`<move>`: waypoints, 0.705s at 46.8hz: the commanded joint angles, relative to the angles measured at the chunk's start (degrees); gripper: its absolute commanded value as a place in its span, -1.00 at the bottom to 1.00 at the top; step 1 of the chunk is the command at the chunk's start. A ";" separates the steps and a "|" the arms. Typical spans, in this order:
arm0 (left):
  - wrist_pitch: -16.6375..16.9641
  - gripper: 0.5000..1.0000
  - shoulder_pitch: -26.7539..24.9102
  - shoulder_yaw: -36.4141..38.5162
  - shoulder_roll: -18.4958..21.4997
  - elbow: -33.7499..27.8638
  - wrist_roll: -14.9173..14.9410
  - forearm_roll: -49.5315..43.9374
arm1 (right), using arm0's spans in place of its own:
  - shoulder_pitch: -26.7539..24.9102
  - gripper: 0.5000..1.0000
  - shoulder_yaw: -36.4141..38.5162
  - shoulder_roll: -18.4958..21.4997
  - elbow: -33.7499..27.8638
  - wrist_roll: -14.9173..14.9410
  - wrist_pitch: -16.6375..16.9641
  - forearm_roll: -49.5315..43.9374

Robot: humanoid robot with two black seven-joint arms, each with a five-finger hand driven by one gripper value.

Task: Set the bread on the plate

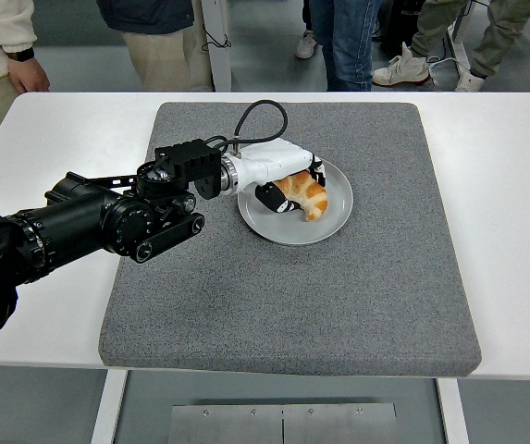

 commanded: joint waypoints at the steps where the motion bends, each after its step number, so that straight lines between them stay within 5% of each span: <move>1: 0.50 -1.00 0.13 0.01 -0.17 0.34 0.01 0.03 | 0.00 1.00 0.00 0.00 0.00 0.00 -0.01 0.00; 33: 1.03 -1.00 1.53 0.01 -0.61 1.57 0.01 0.03 | 0.00 1.00 0.00 0.00 0.00 0.00 -0.01 0.00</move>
